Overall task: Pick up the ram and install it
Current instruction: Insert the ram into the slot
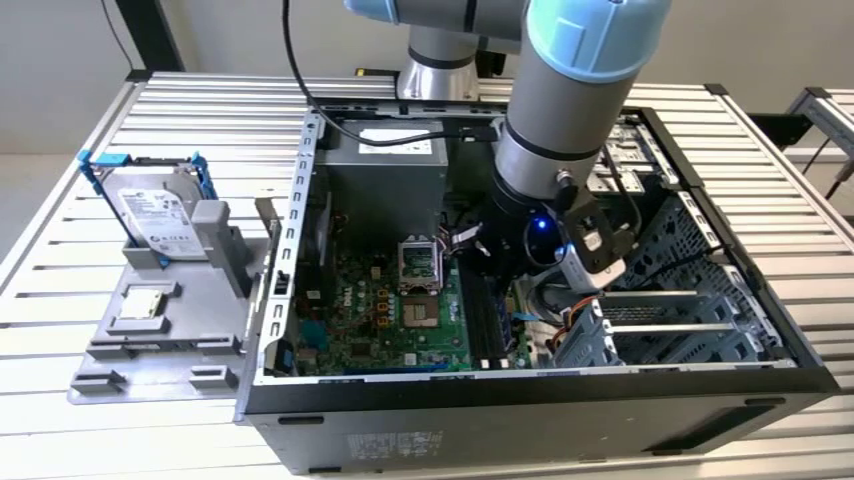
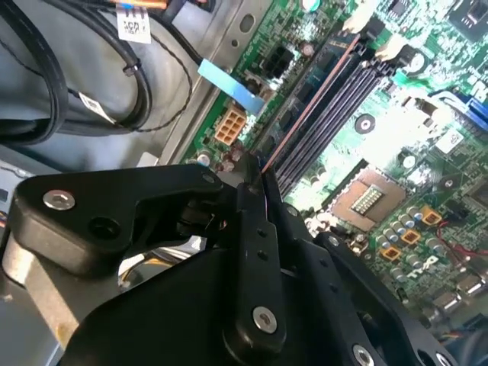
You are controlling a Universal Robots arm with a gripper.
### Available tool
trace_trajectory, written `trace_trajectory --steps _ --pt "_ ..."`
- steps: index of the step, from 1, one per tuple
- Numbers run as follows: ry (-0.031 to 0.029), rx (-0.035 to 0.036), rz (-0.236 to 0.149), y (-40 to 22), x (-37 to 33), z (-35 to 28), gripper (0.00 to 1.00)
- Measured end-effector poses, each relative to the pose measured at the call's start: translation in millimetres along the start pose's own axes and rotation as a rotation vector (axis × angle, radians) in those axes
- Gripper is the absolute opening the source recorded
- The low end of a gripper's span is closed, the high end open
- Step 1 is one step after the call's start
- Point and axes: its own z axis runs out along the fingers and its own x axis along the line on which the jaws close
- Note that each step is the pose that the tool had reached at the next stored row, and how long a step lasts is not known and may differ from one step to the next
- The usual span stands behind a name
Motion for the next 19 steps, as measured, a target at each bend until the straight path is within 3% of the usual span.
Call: trace_trajectory --steps 4,8,14,19 --pt "0.0 -0.0001 0.0 -0.3 4.3 0.0 0.0" --pt "0.0011 0.0003 0.0 -0.3 -0.1 1.0 0.0" --pt "0.008 0.0013 0.005 -0.2 -0.7 -2.4 0.0" --pt "0.0099 0.0058 0.01 0.2 -0.9 -3.1 0.0"
